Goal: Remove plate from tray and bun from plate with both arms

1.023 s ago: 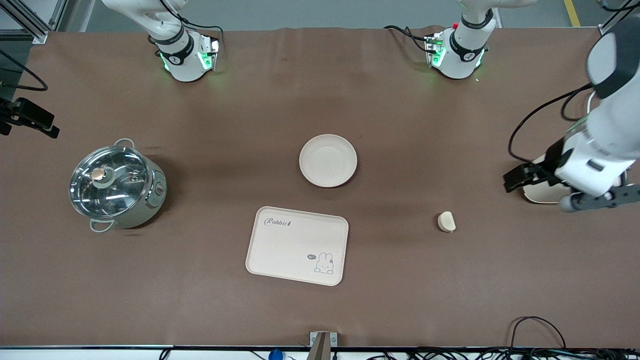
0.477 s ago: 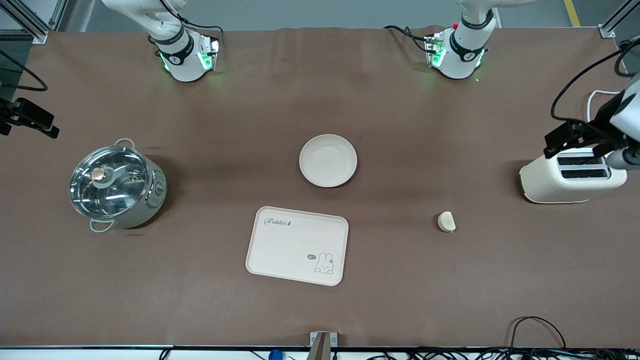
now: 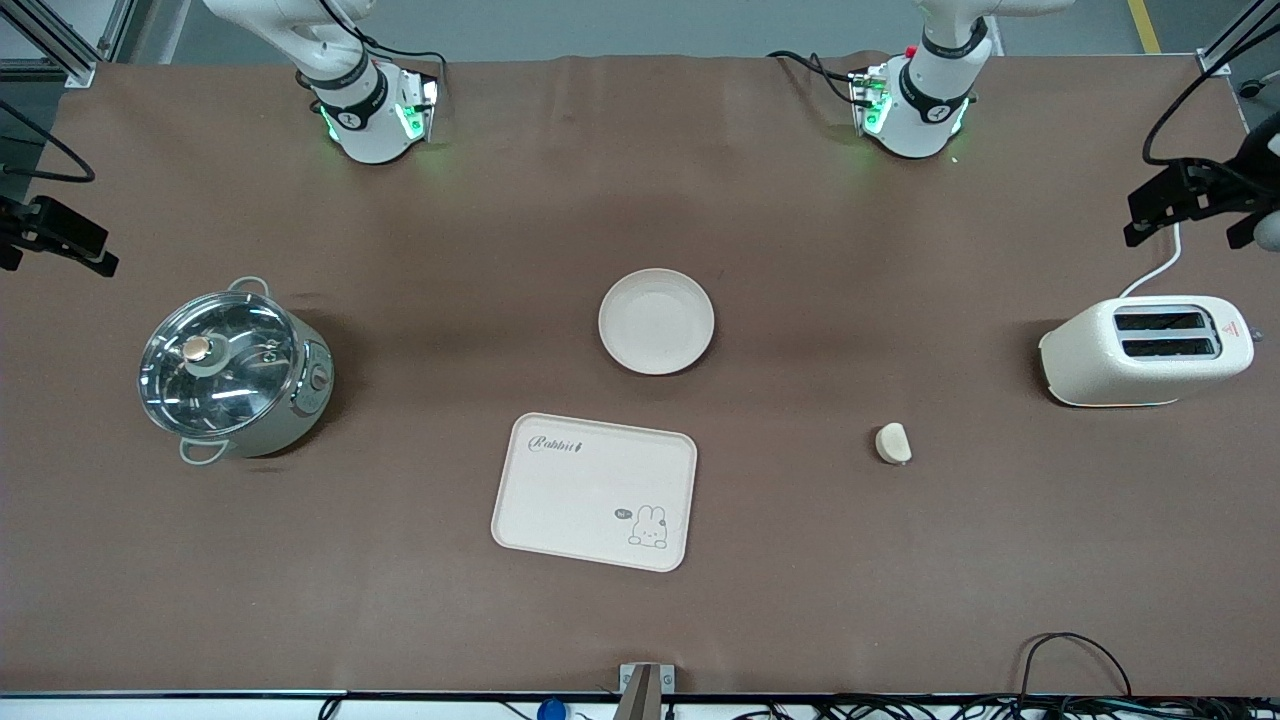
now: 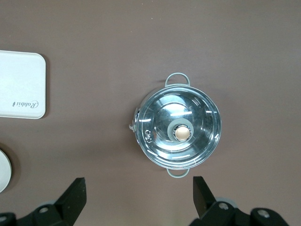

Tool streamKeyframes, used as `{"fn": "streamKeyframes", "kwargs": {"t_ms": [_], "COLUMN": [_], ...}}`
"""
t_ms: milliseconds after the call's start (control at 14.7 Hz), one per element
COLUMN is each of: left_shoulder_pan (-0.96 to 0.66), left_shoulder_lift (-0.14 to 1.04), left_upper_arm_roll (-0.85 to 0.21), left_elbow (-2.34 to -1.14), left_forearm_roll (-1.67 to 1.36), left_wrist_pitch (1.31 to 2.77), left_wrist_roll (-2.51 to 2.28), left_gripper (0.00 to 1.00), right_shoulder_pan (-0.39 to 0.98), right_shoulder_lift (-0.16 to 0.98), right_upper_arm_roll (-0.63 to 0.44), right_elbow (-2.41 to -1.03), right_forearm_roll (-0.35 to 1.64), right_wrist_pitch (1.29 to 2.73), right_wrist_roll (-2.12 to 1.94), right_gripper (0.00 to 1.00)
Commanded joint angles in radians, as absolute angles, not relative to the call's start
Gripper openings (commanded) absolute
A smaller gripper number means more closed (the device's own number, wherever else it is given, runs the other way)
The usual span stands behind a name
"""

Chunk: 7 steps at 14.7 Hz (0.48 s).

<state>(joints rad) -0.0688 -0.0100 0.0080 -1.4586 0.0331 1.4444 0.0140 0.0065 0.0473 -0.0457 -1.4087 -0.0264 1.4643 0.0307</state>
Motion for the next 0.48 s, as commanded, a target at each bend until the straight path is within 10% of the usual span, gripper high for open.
{"fn": "streamKeyframes", "kwargs": {"t_ms": [0,409], "left_shoulder_pan": [-0.080,-0.083], "left_shoulder_lift": [-0.083,-0.057], "left_upper_arm_roll": [0.014,0.011], "left_elbow": [-1.549,-1.534], "left_forearm_roll": [0.015,0.023], "left_wrist_pitch": [1.434,1.428], "left_wrist_roll": [0.015,0.012], "left_gripper": [1.00,1.00], "right_shoulder_pan": [0.008,0.006], "right_shoulder_lift": [0.048,0.048], "right_upper_arm_roll": [-0.044,-0.045], "right_elbow": [-1.407,-1.407], "right_forearm_roll": [-0.040,-0.040], "right_wrist_pitch": [1.462,1.462], "right_wrist_roll": [0.046,0.046], "right_gripper": [1.00,1.00]}}
